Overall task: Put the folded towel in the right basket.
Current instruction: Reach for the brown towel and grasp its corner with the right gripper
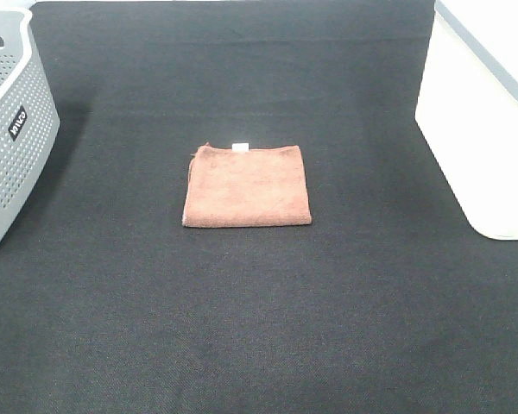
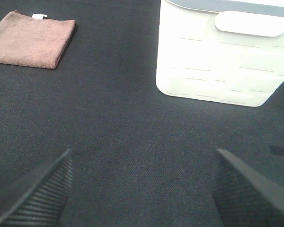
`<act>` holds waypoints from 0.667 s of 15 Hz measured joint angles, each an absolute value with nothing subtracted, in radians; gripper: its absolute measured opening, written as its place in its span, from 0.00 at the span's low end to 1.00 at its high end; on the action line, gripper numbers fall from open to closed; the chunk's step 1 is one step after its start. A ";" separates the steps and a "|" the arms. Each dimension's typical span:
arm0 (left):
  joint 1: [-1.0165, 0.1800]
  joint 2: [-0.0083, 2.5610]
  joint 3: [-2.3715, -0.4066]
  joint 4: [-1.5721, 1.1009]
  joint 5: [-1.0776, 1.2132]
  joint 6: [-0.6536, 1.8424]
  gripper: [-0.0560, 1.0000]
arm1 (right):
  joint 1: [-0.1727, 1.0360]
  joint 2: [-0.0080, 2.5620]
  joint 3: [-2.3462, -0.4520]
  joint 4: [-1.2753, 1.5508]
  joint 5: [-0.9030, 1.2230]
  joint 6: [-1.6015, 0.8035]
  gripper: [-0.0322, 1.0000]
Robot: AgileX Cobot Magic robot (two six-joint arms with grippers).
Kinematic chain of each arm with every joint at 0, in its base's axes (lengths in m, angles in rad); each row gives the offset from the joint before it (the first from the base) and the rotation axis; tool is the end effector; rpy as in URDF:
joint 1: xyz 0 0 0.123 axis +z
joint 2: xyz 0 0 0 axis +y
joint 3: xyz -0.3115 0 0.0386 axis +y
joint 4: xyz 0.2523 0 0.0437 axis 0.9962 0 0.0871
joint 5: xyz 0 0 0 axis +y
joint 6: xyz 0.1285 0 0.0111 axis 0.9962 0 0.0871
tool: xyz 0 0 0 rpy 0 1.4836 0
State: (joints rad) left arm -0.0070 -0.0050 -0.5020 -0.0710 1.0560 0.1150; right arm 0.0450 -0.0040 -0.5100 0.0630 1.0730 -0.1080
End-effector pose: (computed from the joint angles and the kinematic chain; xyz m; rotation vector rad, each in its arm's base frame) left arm 0.0028 -0.0080 0.2634 0.1272 2.0266 -0.0168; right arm 0.0009 0.0072 0.2639 -0.1599 2.0349 0.0359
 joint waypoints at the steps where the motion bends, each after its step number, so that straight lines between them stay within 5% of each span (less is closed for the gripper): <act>1: -0.007 -0.005 -0.502 -0.071 1.056 0.115 0.89 | 0.045 -0.004 -0.510 0.063 1.073 -0.108 0.76; 10: -0.007 -0.005 -0.502 -0.071 1.056 0.115 0.89 | 0.045 -0.004 -0.510 0.063 1.073 -0.108 0.76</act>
State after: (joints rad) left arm -0.0070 -0.0050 -0.5020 -0.0710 1.0560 0.1150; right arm 0.0450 -0.0040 -0.5100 0.0630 1.0730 -0.1080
